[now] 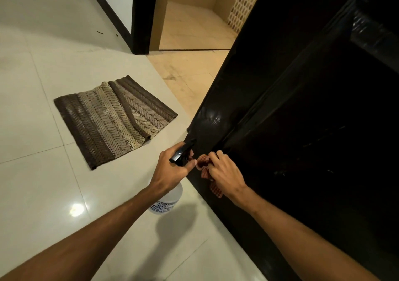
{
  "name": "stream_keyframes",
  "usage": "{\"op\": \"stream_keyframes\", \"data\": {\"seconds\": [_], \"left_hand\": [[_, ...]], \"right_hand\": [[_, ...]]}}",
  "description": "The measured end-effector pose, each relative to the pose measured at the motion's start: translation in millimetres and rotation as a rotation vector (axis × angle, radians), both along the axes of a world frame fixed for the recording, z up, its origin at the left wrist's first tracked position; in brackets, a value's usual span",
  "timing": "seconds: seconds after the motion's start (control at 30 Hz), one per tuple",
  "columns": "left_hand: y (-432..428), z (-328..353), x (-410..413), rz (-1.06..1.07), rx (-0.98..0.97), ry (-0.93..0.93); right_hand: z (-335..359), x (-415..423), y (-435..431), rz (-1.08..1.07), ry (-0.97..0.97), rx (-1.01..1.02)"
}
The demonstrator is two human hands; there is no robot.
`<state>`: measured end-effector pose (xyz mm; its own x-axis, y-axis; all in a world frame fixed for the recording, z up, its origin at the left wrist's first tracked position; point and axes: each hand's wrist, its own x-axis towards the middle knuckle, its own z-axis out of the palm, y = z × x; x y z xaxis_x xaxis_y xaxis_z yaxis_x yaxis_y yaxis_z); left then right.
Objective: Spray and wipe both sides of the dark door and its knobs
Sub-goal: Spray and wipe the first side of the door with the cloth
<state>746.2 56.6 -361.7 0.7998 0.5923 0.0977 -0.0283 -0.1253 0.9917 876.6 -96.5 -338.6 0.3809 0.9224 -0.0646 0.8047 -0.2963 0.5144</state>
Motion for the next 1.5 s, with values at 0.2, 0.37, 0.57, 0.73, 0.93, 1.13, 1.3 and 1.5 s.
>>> {"op": "stream_keyframes", "data": {"seconds": [0.2, 0.37, 0.57, 0.73, 0.93, 1.13, 1.3, 1.5], "left_hand": [[-6.0, 8.1, -2.2, 0.014, 0.007, 0.012], [-27.5, 5.2, -15.4, -0.042, -0.019, 0.053], [-48.5, 12.0, -25.6, -0.08, -0.017, 0.1], [-74.1, 27.5, -33.8, -0.094, -0.054, 0.098], [-96.6, 53.8, -48.9, -0.135, -0.094, 0.122], [-123.3, 133.5, -38.8, -0.201, -0.044, -0.031], [-140.4, 188.9, -22.7, -0.247, 0.038, -0.175], [-160.2, 239.5, -10.1, -0.281, 0.087, -0.267]], "right_hand": [[9.1, -2.3, -18.4, -0.003, -0.046, 0.013], [-21.7, -24.2, -96.6, -0.211, 0.152, -0.105], [-1.6, -57.0, -158.7, -0.323, 0.133, 0.41], [7.9, -89.6, -159.1, -0.58, 0.218, 0.944], [51.6, -117.6, -161.3, -0.716, 0.375, 1.574], [133.2, -115.1, -178.3, -0.638, 0.467, 1.945], [200.8, -109.4, -180.7, -0.502, 0.322, 2.009], [252.3, -97.4, -185.7, -0.332, 0.277, 2.023]]}}
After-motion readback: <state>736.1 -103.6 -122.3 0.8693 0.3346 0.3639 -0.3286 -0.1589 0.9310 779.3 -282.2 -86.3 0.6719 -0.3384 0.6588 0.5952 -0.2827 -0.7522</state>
